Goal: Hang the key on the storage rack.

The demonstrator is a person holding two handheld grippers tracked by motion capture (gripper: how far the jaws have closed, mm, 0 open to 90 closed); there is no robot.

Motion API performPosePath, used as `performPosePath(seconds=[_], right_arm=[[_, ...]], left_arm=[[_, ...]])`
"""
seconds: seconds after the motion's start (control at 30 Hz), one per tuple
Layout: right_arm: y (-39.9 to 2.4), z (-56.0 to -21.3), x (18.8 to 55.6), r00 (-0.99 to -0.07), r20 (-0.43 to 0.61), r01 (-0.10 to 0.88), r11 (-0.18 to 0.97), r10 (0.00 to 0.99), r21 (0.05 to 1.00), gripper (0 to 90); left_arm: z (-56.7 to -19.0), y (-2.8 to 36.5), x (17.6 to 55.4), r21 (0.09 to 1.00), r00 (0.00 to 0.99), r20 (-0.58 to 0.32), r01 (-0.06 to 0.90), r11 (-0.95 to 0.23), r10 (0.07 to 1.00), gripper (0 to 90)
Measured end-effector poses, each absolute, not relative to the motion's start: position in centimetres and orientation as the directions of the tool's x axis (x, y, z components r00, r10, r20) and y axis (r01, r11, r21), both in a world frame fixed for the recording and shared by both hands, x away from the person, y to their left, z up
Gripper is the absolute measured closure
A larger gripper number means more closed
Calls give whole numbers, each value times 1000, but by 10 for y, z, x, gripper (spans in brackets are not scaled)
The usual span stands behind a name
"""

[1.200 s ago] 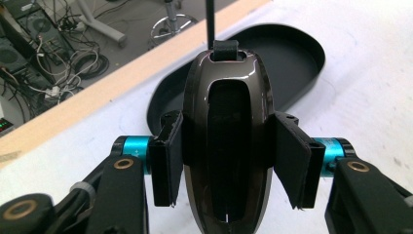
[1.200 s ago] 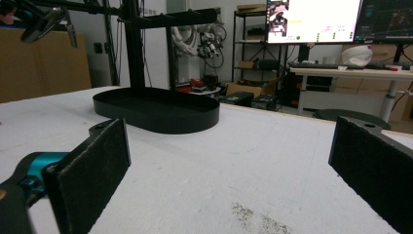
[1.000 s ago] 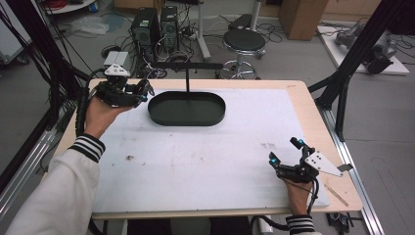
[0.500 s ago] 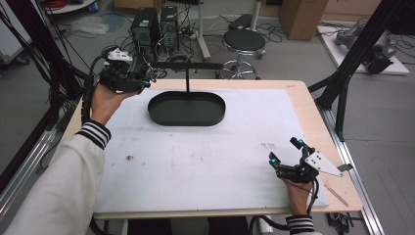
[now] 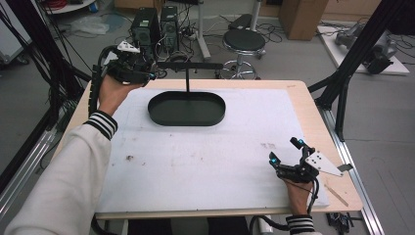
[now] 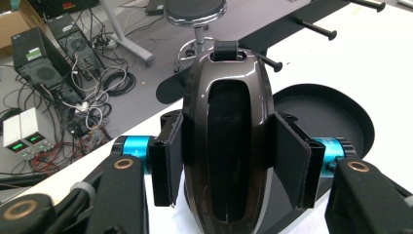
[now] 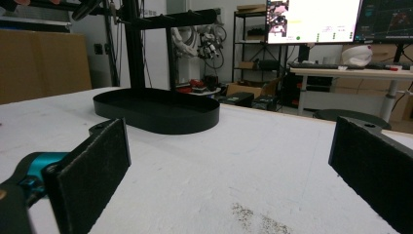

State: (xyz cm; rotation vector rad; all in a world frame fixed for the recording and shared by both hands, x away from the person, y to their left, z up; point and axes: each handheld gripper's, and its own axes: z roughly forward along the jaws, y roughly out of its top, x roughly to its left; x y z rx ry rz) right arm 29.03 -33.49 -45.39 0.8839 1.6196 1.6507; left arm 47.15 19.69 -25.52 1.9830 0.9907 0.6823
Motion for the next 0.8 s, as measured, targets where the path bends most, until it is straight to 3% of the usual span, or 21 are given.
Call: performPosePath(seconds=[0.8], right_arm=[[-335, -454, 291, -559, 19, 0, -23, 829, 1000, 5]], left_arm=[[-263, 202, 487, 861, 504, 96, 391, -326, 858, 488]])
